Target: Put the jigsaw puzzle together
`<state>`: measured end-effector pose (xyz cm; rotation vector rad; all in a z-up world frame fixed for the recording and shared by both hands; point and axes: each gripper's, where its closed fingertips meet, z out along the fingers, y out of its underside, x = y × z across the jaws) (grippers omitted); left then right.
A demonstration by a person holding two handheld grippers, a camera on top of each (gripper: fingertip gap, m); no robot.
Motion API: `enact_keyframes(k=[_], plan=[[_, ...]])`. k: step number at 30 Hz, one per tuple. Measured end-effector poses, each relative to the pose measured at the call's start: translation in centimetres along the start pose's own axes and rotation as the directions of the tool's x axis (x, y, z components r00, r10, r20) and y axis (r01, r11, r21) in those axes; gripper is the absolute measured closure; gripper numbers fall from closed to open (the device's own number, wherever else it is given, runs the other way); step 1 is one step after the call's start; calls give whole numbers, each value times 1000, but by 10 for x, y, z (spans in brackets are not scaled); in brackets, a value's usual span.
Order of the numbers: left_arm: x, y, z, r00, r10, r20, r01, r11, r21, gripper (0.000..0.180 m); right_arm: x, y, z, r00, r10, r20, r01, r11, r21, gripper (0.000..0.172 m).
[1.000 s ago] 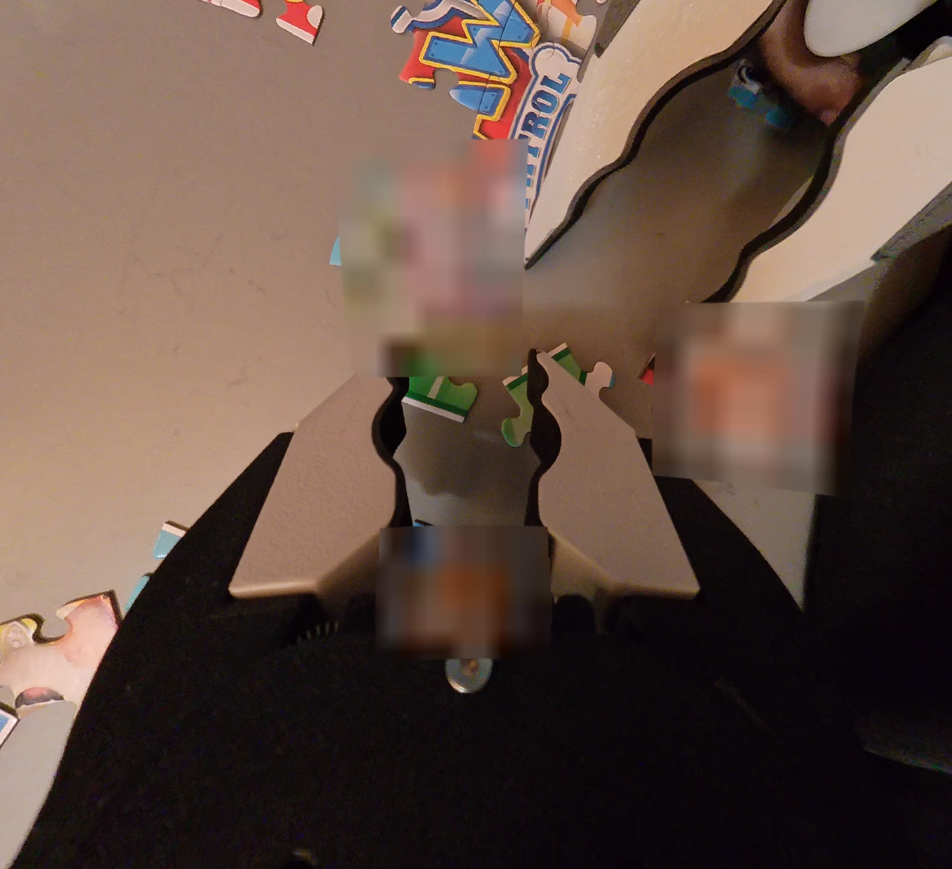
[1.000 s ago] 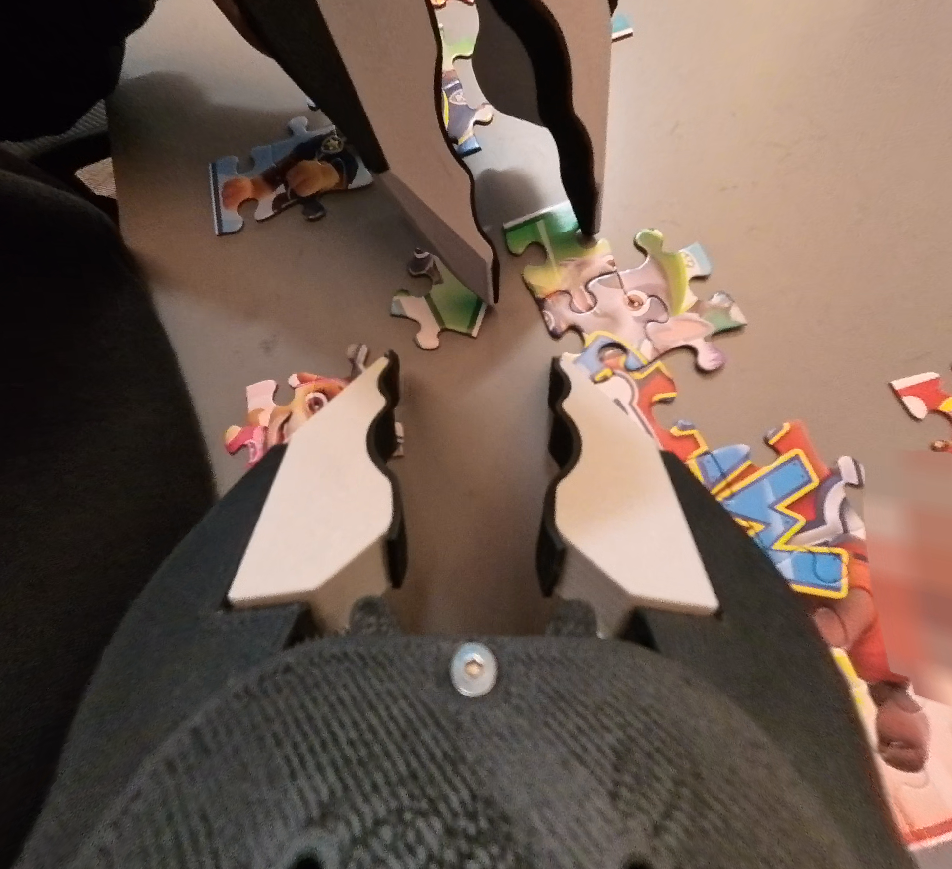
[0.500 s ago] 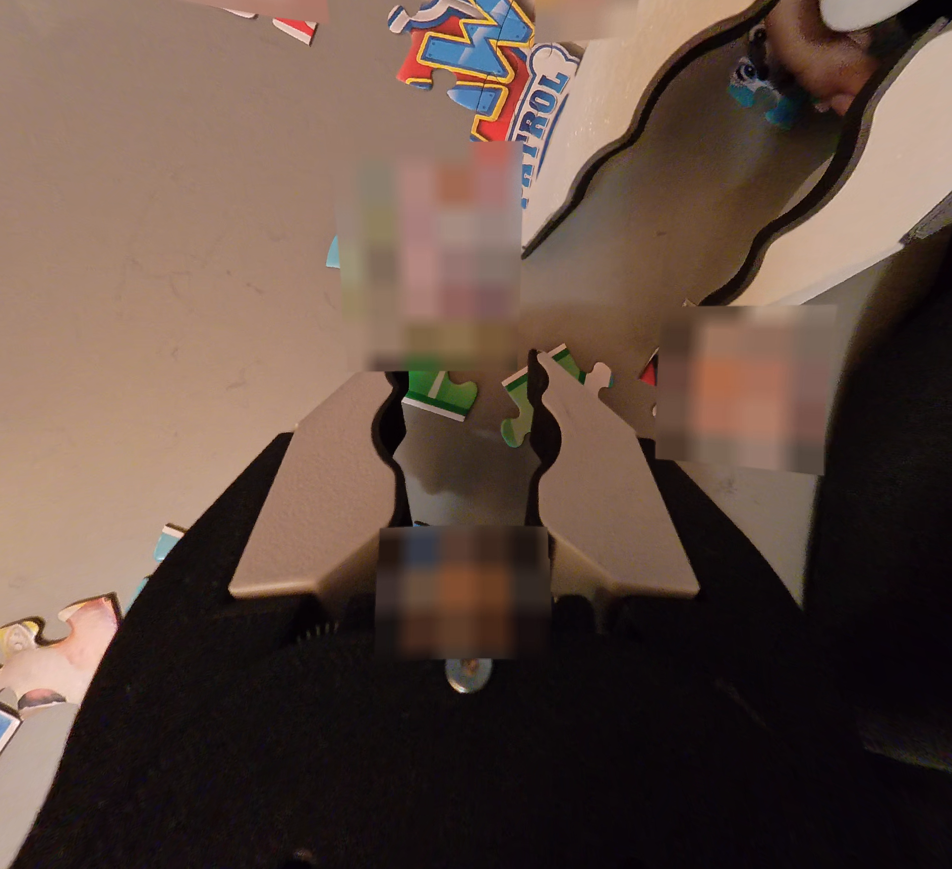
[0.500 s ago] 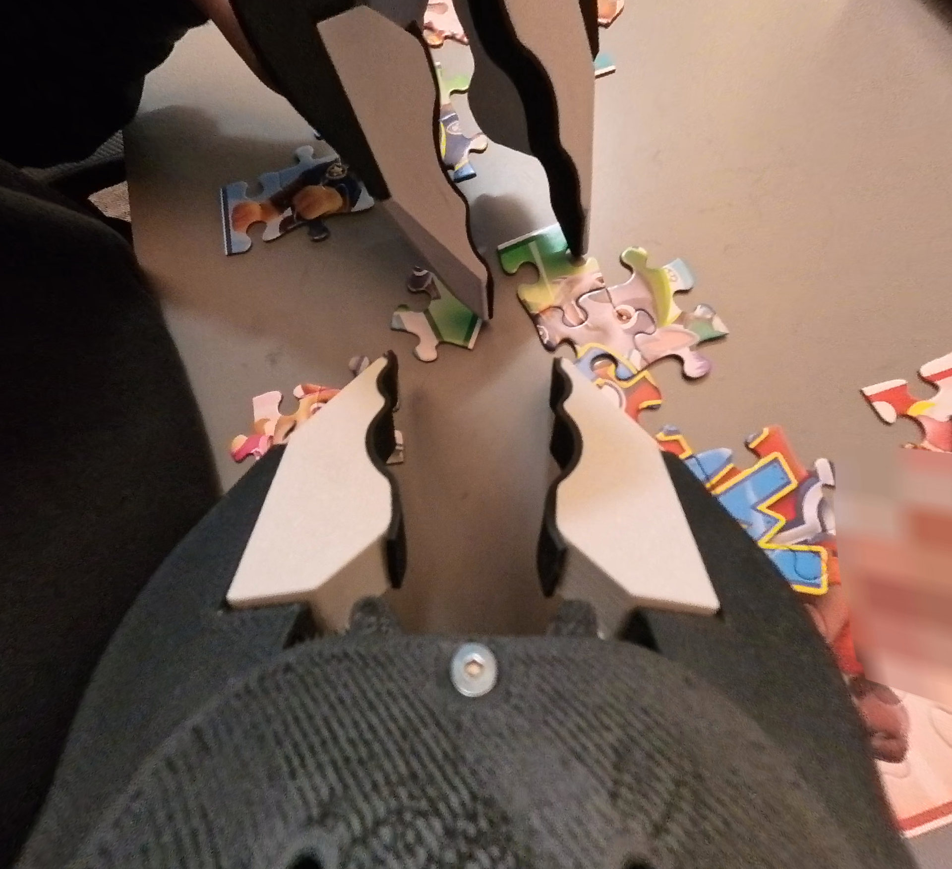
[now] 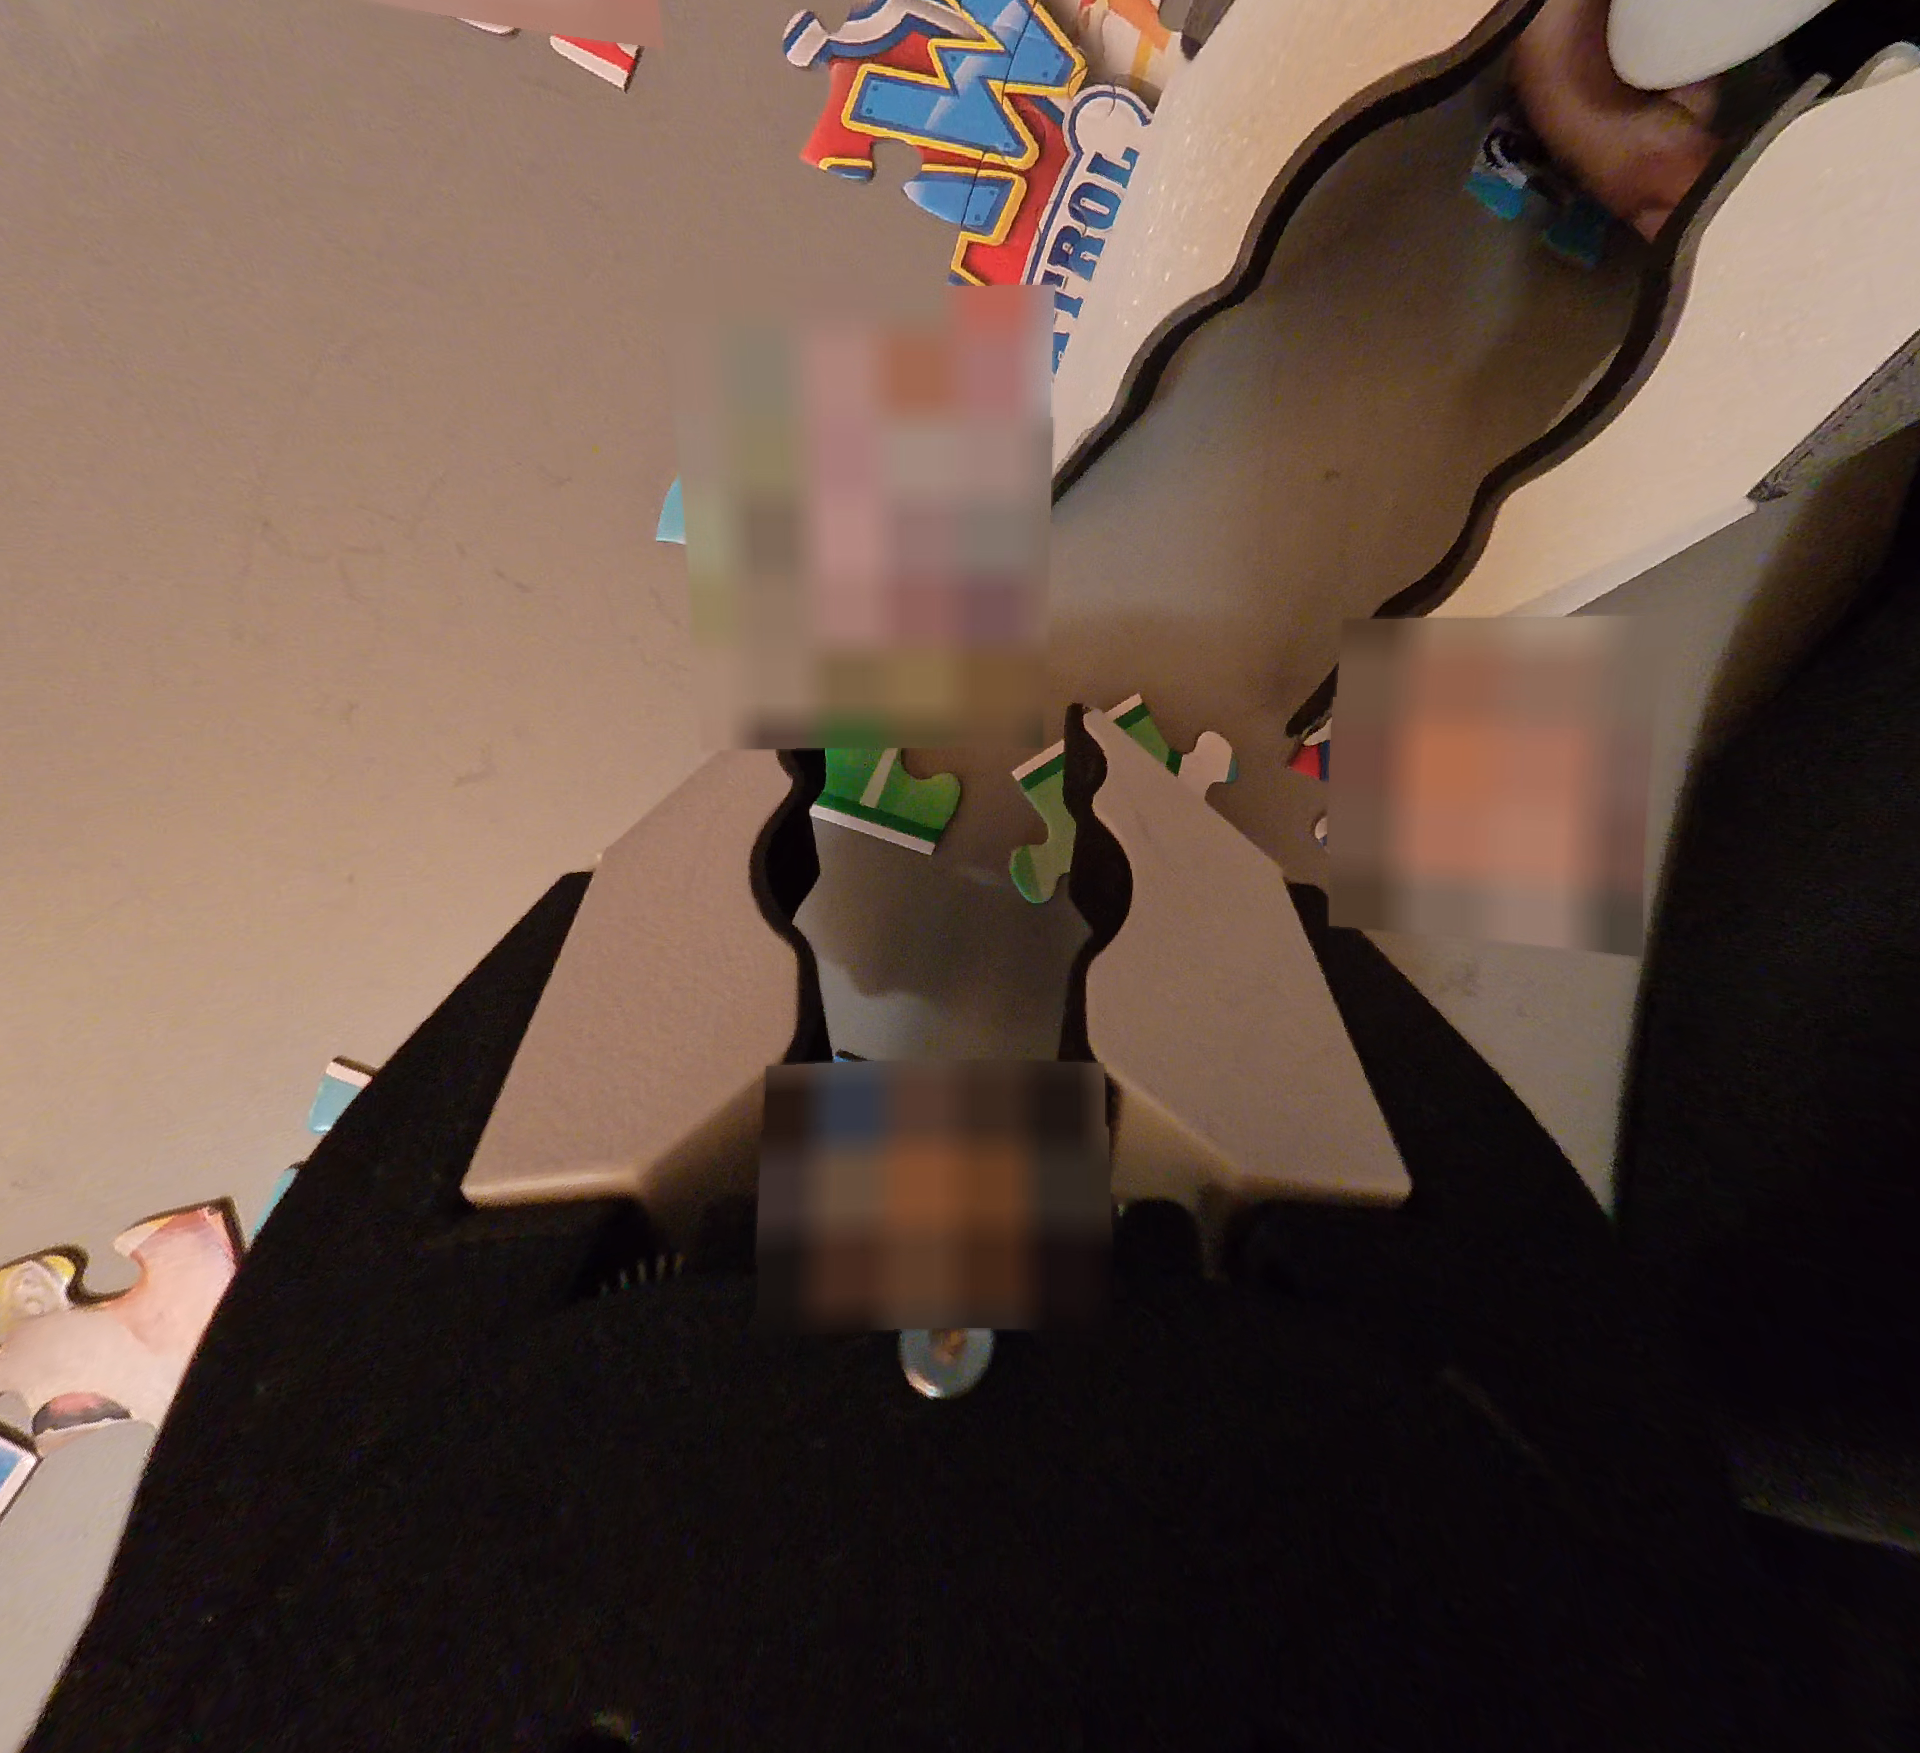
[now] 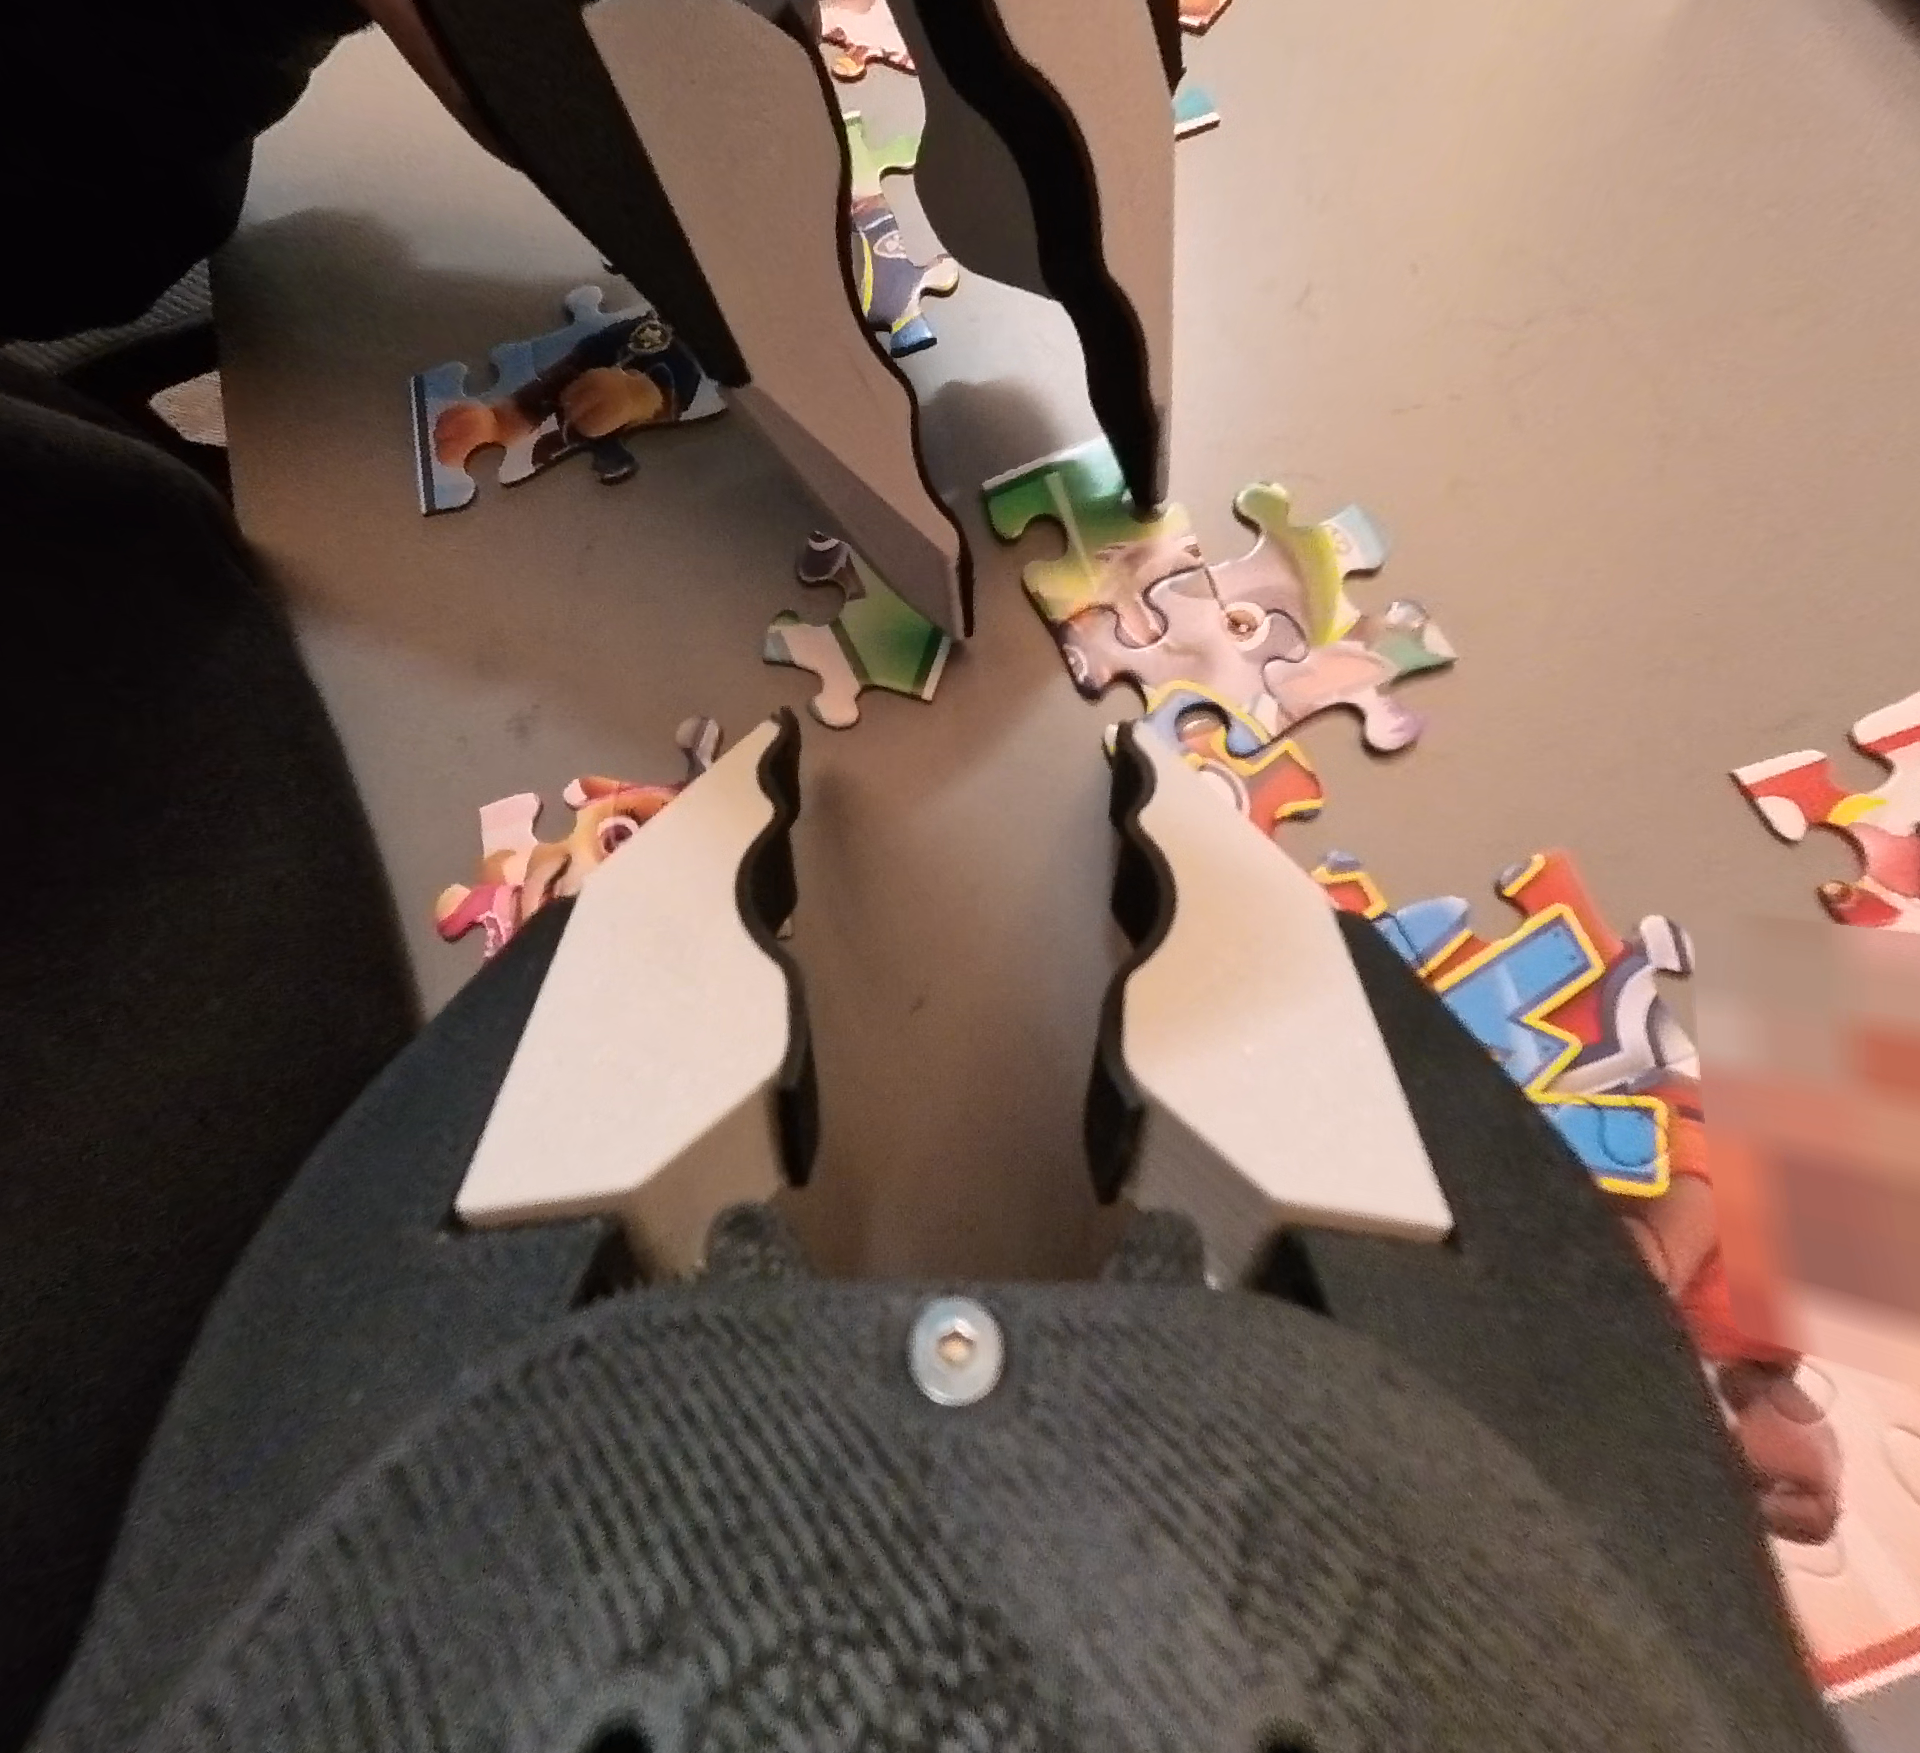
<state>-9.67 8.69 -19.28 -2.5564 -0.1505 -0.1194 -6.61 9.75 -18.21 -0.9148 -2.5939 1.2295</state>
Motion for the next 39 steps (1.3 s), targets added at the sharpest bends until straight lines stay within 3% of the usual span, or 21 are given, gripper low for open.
enact_keyframes(k=[13, 19, 23, 39], plan=[[-8, -17, 2, 999, 6, 53, -11, 996, 87, 131, 9, 0, -8, 999, 16, -44, -15, 1000, 16, 112], [-6, -12, 10, 995, 55, 81, -59, 997, 44, 133, 10, -1, -11, 998, 18, -52, -16, 999, 29, 112], [-13, -9, 7, 994, 44, 104, -48, 998, 36, 143, 11, -1, -13, 998, 17, -60, -15, 999, 36, 112], [-41, 10, -9, 992, -25, 121, 20, 999, 43, 142, 10, -2, -27, 995, 17, -98, -10, 998, 69, 112]])
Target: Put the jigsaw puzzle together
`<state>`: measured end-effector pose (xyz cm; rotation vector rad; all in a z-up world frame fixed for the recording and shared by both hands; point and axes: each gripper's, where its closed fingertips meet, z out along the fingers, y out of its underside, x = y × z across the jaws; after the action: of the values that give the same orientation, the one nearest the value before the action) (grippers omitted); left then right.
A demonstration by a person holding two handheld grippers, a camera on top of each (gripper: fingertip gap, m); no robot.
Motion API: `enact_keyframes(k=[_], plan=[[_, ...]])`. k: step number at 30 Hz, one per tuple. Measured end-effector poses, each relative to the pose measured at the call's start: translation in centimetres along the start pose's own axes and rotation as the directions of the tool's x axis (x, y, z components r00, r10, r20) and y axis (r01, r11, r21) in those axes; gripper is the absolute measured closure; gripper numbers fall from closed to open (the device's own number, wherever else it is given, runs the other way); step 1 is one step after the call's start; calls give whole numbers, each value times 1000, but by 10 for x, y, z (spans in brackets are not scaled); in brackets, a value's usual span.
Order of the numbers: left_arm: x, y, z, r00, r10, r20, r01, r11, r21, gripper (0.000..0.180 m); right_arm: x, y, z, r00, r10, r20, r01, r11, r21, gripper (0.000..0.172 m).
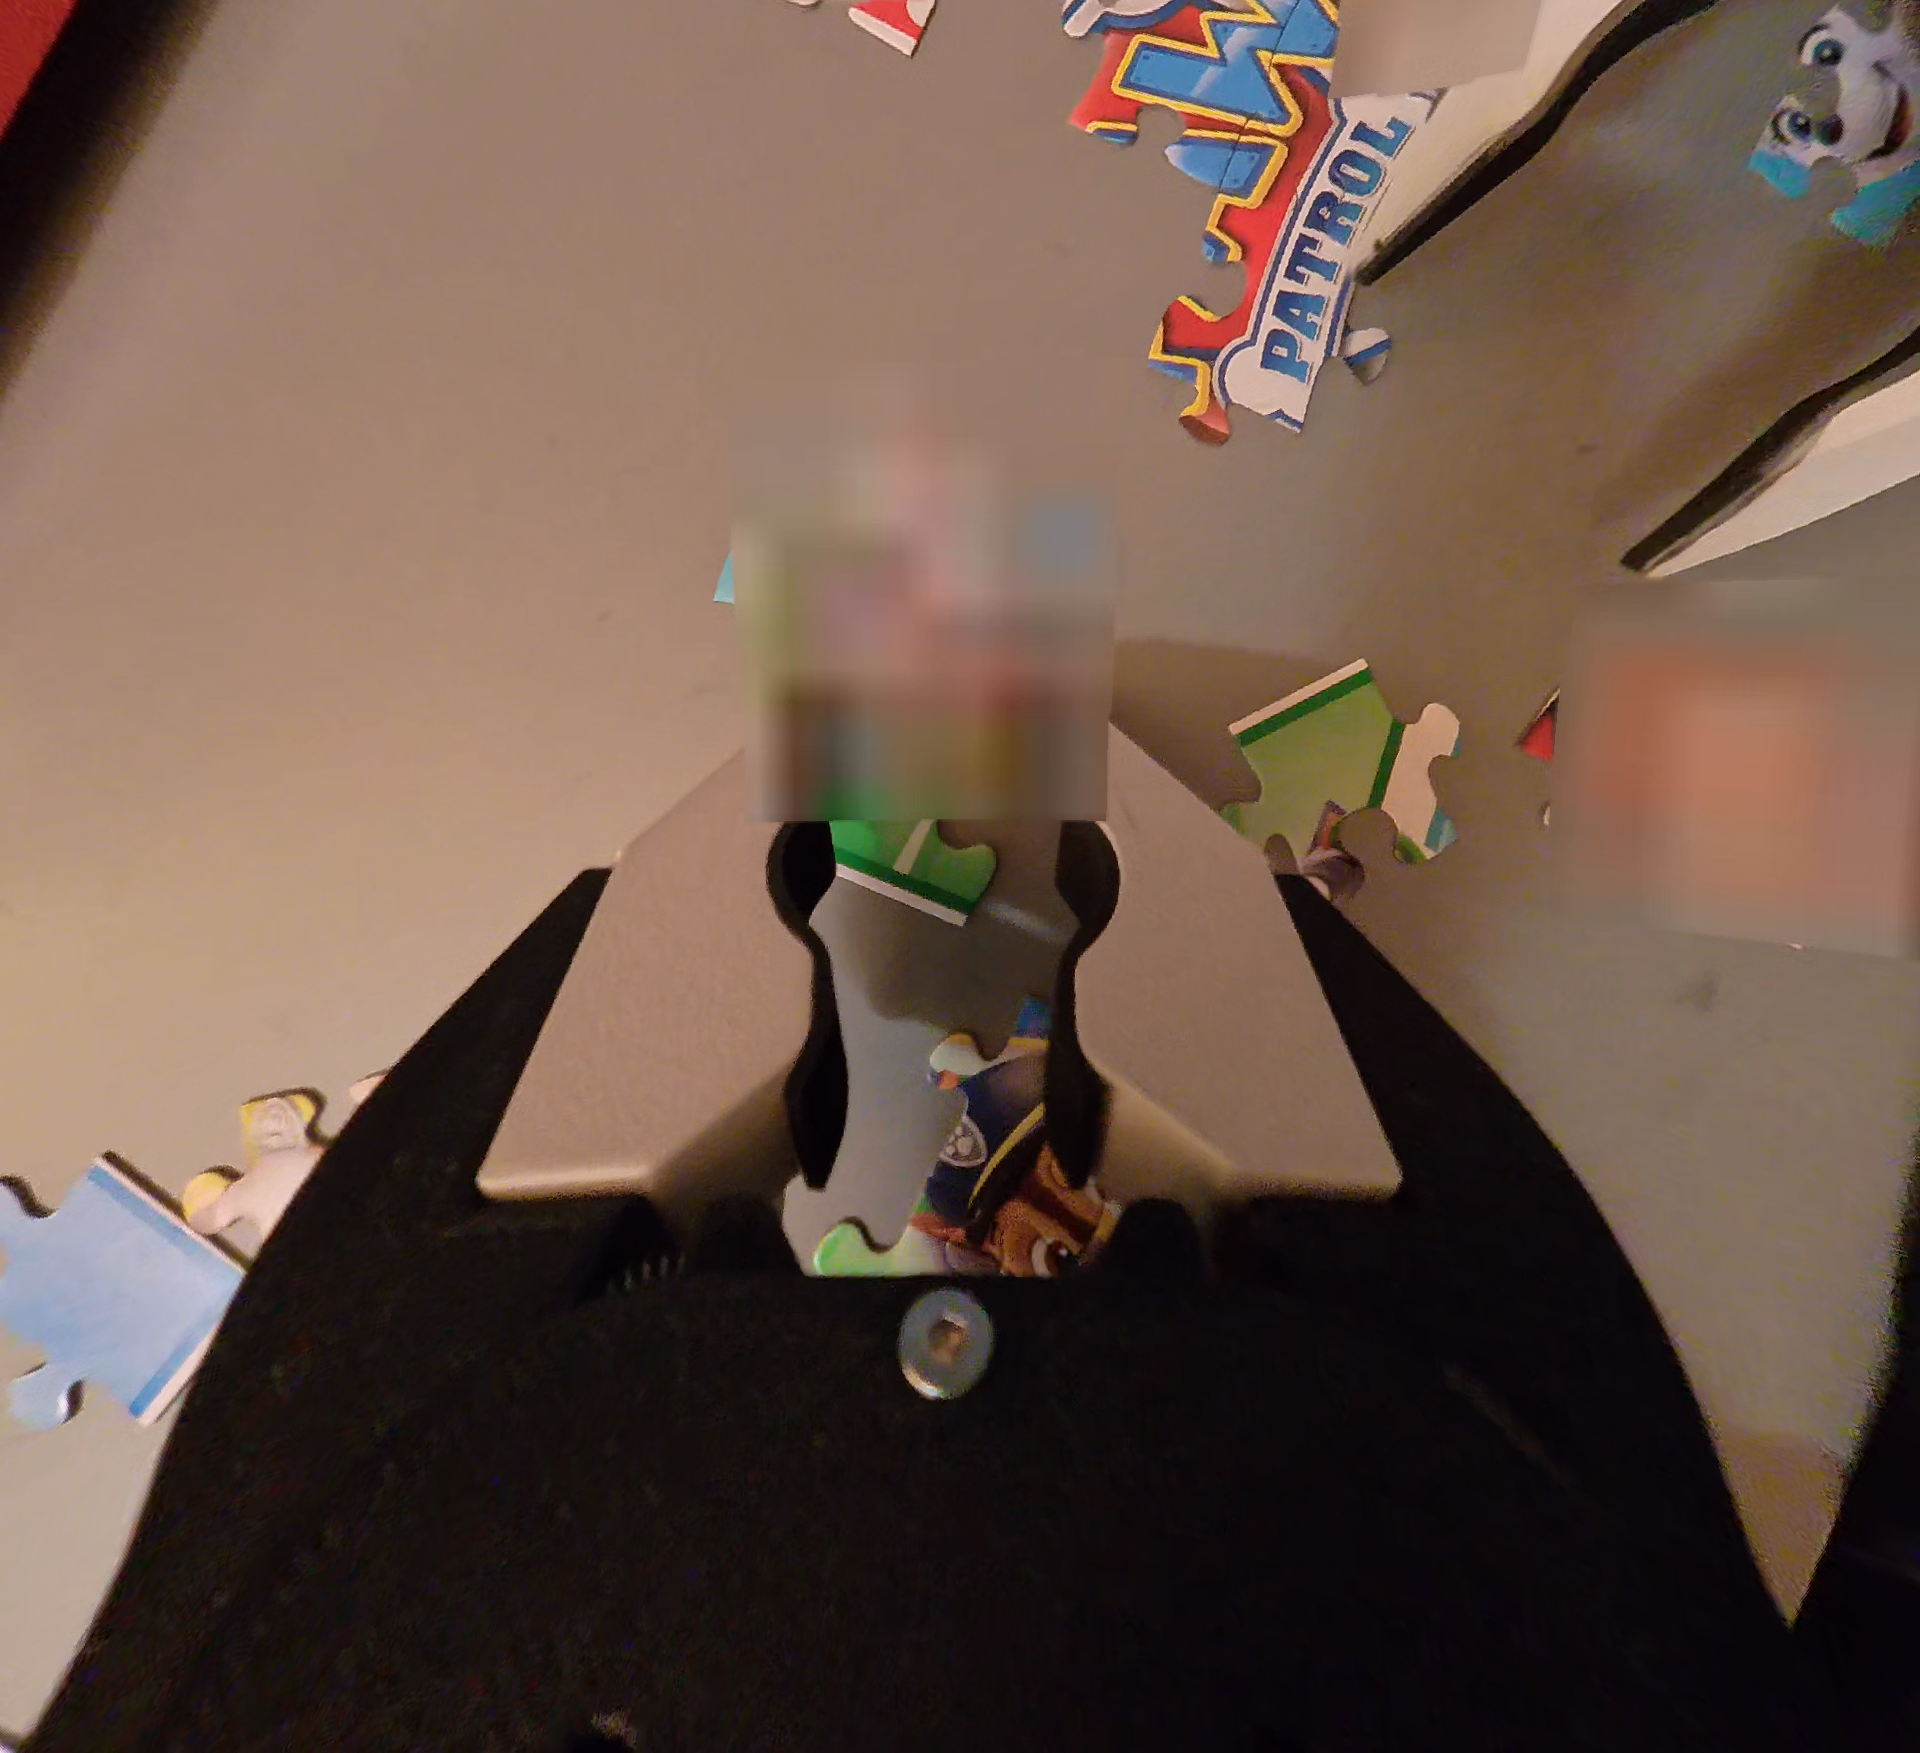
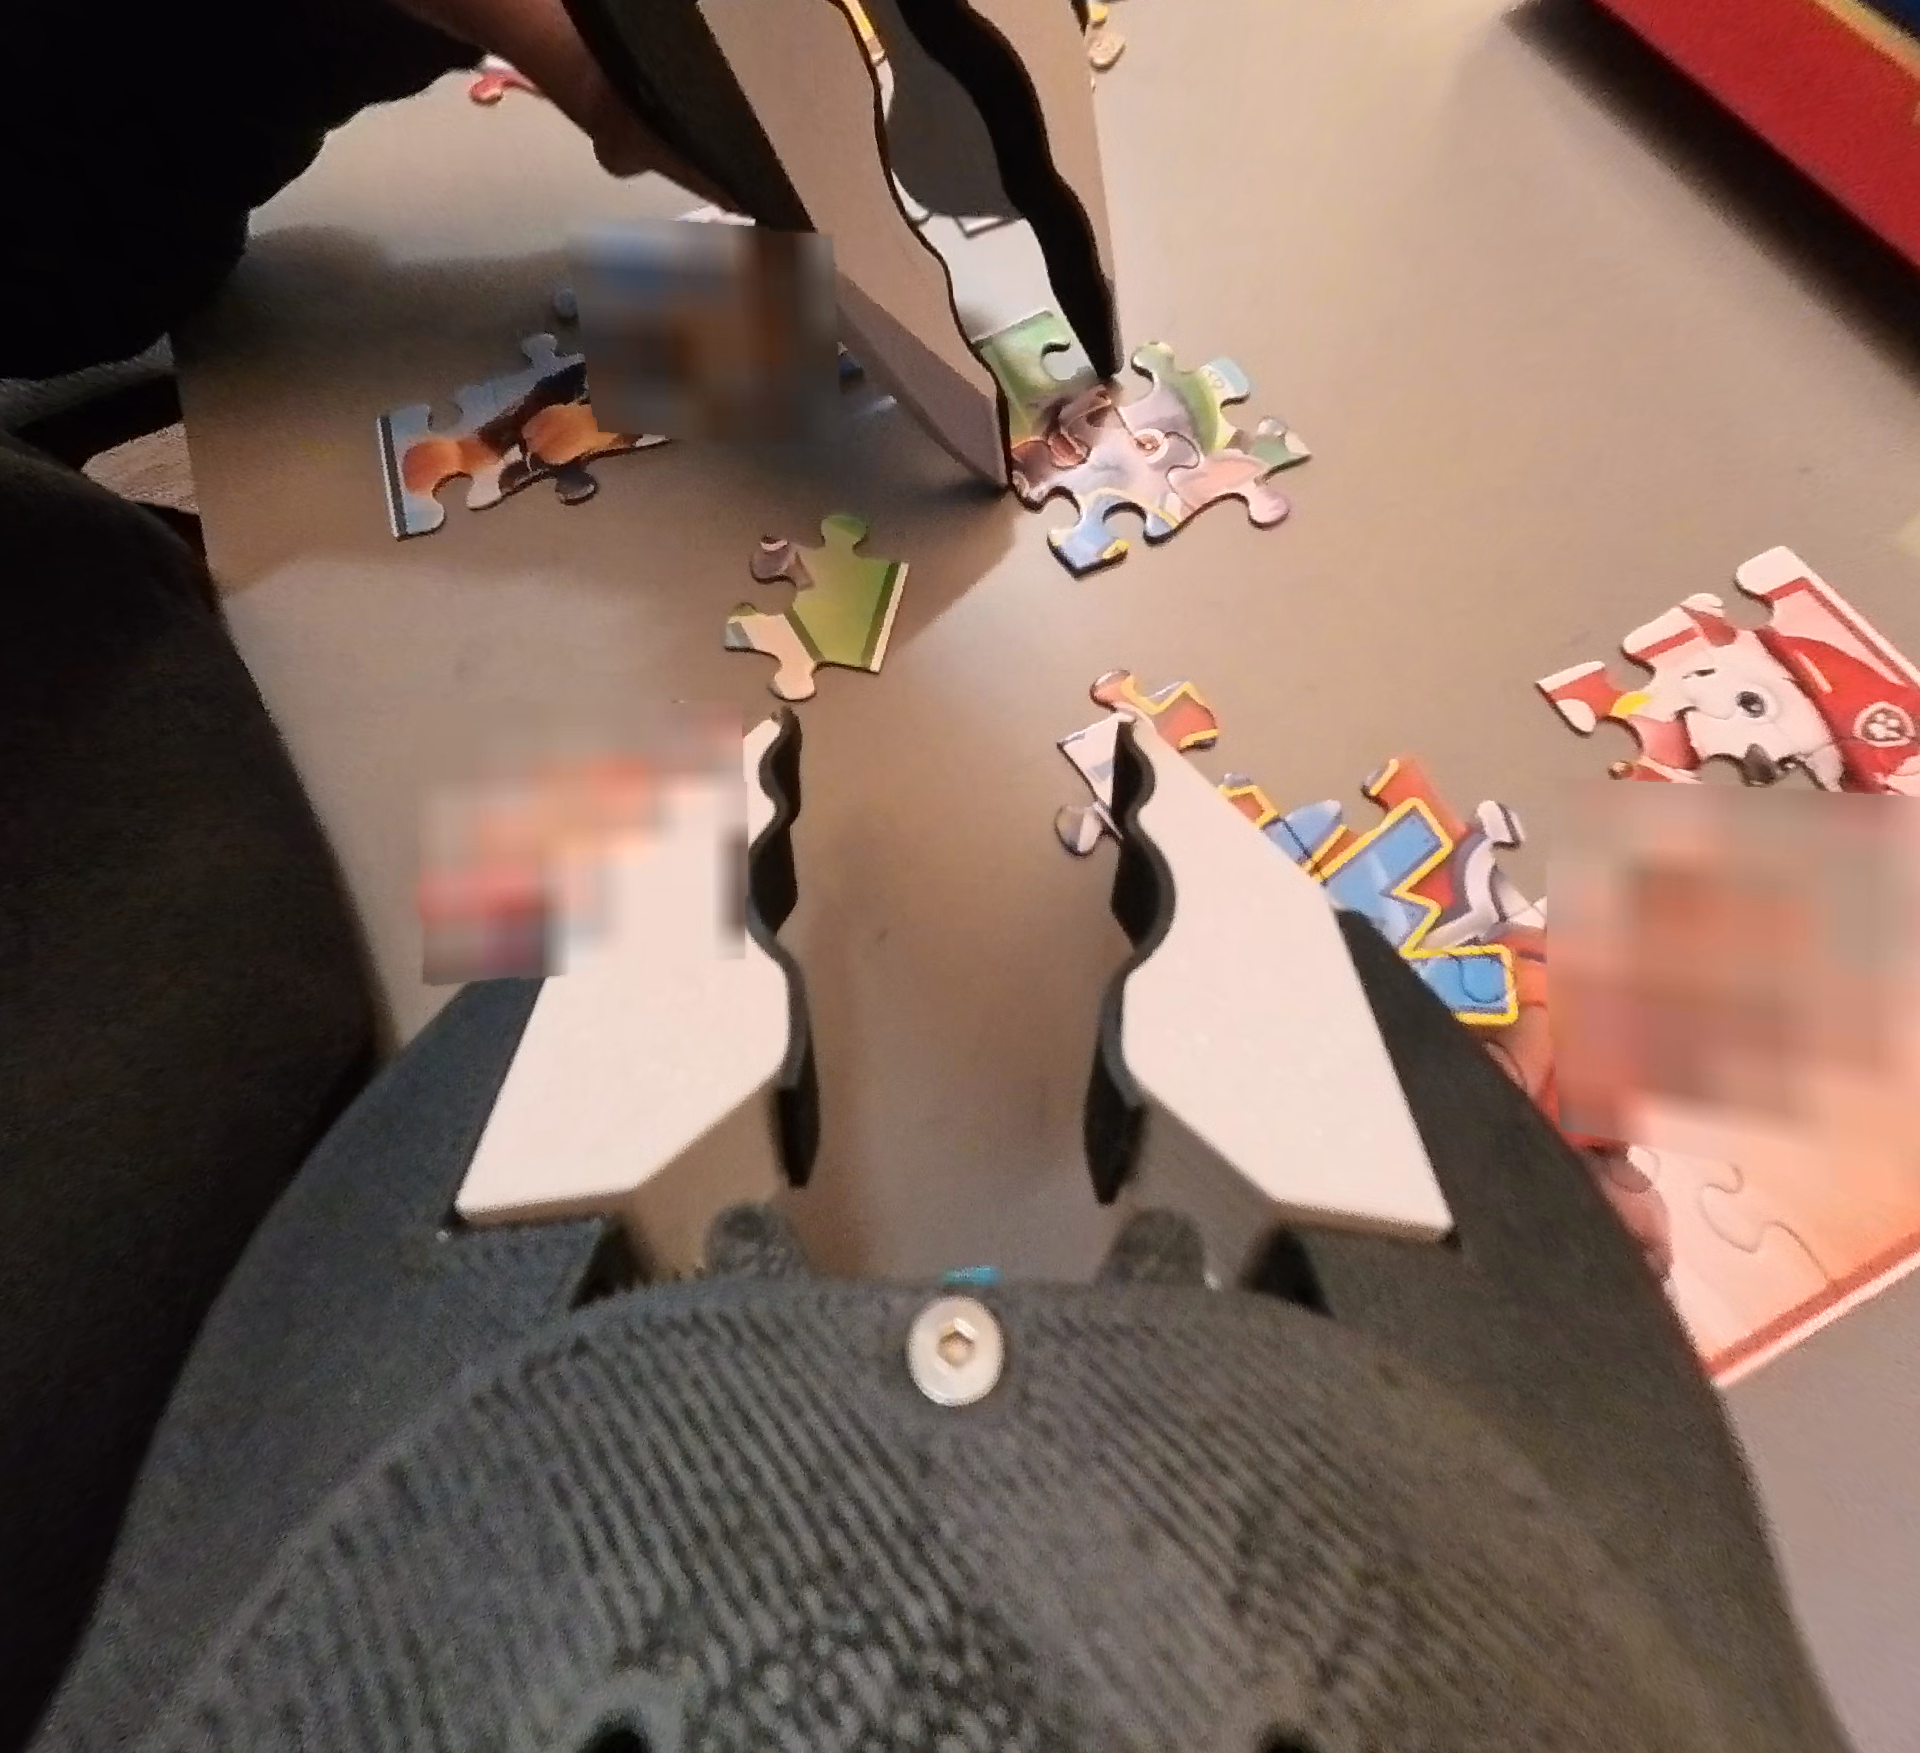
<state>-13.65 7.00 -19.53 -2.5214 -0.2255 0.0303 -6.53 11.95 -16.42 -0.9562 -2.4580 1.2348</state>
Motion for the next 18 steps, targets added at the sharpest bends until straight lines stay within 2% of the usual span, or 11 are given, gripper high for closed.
enact_keyframes(k=[6, 10, 13, 18], plan=[[0, -2, -11, 1000, -12, 25, 11, 999, 42, 139, -6, -4, -5, 1000, 18, -12, -18, 1000, 26, 112], [-5, 1, -26, 996, -67, 53, 61, 993, 97, 139, -17, -6, 7, 1000, 21, -14, -21, 1000, 5, 113], [-5, 7, -36, 992, -106, 68, 97, 987, 130, 139, -19, -12, 19, 997, 8, -81, -7, 1000, 8, 114], [-1, 17, -49, 986, -150, 71, 137, 976, 168, 139, -29, -26, 33, 990, 133, -54, -129, 989, 69, 120]])
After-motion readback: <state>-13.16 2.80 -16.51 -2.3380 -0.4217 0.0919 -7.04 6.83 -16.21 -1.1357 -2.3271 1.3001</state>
